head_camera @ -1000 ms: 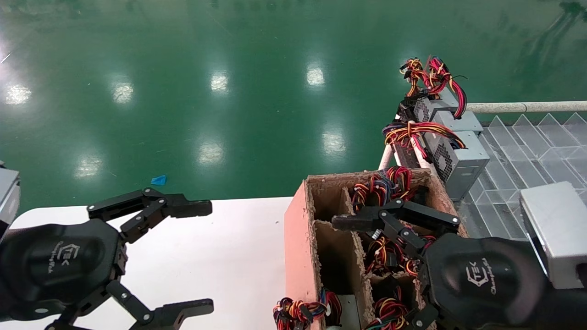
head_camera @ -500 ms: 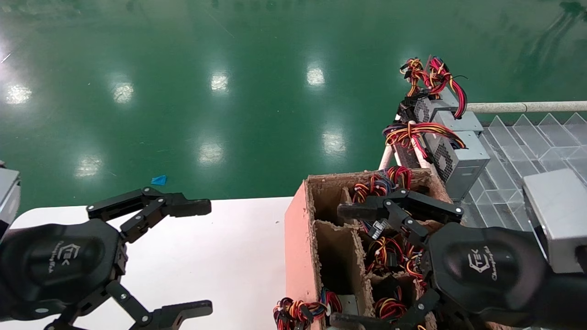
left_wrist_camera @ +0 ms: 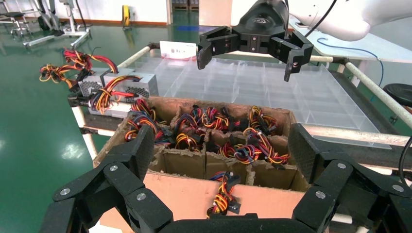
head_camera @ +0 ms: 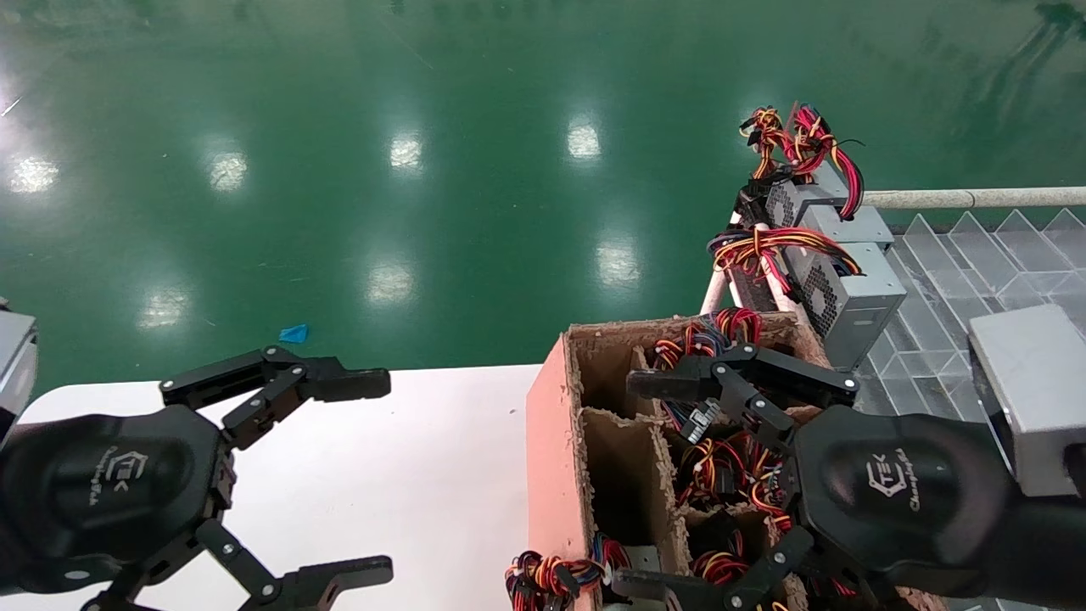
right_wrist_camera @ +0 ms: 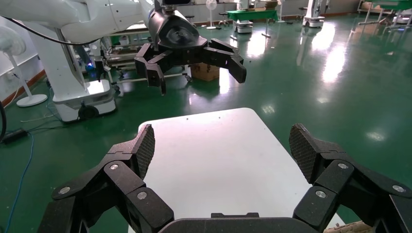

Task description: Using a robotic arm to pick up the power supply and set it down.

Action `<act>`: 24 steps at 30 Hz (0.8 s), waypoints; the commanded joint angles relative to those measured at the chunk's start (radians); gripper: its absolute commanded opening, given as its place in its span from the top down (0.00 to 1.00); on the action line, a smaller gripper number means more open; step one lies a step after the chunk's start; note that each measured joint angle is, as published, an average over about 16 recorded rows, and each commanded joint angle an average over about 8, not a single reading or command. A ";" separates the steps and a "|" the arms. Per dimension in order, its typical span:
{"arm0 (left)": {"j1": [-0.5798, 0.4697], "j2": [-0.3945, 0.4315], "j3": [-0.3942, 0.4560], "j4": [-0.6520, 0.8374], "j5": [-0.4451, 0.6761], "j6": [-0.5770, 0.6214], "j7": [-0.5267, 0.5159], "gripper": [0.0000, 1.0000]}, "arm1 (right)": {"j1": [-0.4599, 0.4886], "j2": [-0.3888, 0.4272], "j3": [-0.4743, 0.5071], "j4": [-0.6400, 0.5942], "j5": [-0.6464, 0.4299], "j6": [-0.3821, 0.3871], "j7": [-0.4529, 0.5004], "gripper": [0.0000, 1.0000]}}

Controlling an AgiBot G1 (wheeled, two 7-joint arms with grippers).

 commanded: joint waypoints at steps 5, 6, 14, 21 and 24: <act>0.000 0.000 0.000 0.000 0.000 0.000 0.000 0.00 | 0.001 0.000 0.000 -0.002 0.000 0.000 0.000 0.00; 0.000 0.000 0.000 0.000 0.000 0.000 0.000 0.00 | 0.001 0.000 0.000 -0.002 0.000 0.000 0.000 0.00; 0.000 0.000 0.000 0.000 0.000 0.000 0.000 0.00 | 0.001 -0.001 -0.001 -0.003 0.001 0.001 -0.001 0.00; 0.000 0.000 0.000 0.000 0.000 0.000 0.000 0.00 | 0.002 -0.001 -0.001 -0.004 0.001 0.001 -0.001 0.00; 0.000 0.000 0.000 0.000 0.000 0.000 0.000 0.00 | 0.002 -0.001 -0.001 -0.004 0.001 0.001 -0.001 0.00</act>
